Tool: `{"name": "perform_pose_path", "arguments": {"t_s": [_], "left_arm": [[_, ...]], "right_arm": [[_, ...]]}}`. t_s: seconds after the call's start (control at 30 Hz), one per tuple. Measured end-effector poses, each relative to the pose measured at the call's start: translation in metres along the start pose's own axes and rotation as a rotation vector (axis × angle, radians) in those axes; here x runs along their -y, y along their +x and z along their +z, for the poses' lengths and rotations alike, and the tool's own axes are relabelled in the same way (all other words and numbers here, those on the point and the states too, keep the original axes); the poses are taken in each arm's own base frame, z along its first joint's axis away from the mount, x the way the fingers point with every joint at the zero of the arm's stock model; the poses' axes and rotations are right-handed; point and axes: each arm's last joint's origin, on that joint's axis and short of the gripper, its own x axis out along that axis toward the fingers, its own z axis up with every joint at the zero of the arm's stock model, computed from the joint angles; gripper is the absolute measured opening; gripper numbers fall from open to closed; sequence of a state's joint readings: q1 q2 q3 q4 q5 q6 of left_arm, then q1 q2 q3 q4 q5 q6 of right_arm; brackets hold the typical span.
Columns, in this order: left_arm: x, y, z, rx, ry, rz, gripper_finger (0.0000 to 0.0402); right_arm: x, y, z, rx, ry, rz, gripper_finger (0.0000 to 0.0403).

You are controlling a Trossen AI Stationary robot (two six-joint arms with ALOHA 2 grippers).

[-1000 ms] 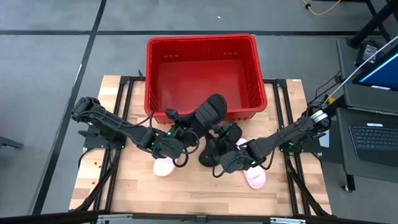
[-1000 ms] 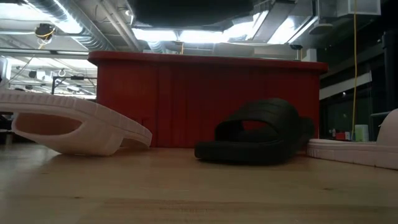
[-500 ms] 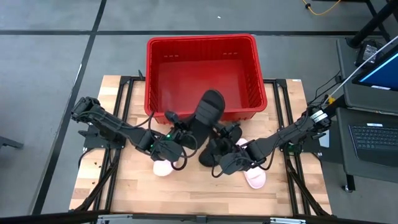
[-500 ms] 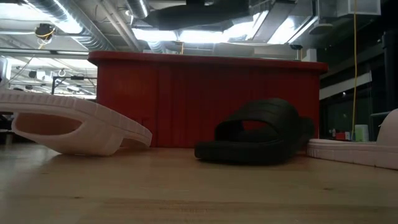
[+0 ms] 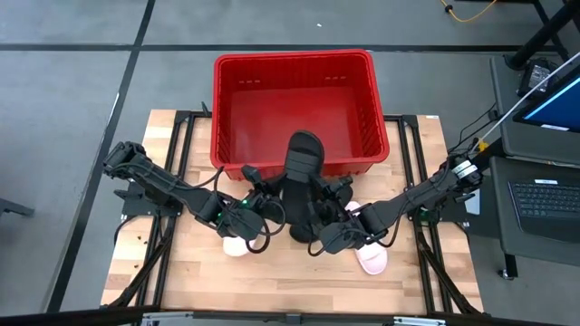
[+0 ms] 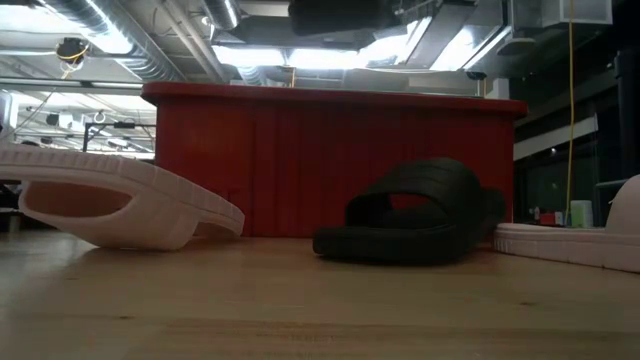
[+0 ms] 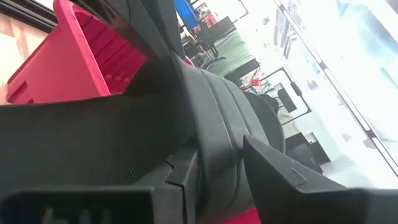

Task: Pick and place slides into bin
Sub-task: Put the bottom black slide into the bin

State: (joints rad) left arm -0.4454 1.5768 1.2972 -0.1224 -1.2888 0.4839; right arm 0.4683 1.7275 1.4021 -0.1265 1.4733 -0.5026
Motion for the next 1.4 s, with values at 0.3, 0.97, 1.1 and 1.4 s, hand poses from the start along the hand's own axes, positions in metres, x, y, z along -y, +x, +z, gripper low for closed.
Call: {"name": "perform_pose_path", "arguments": {"t_s": [0.3,0.97,1.1,1.4], "left_arm": [[0.002,-0.009,0.002,0.023,0.002,-0.021,0.0003],[-0.026,-0.032,0.007,0.11,-0.022,-0.089,0.0064],[-0.043,-0.041,0.005,0.124,-0.029,-0.093,0.0084],[-0.076,-0.053,-0.023,0.066,-0.098,-0.142,0.0029]], "right_arm": [[0.0,0.0,0.0,0.004,-0.009,0.007,0.0033],[0.039,-0.012,0.006,0.016,0.012,-0.008,0.0016],[0.052,-0.017,0.004,0.034,0.022,0.01,0.0016],[0.097,-0.018,-0.016,0.078,0.002,0.121,0.0016]]}}
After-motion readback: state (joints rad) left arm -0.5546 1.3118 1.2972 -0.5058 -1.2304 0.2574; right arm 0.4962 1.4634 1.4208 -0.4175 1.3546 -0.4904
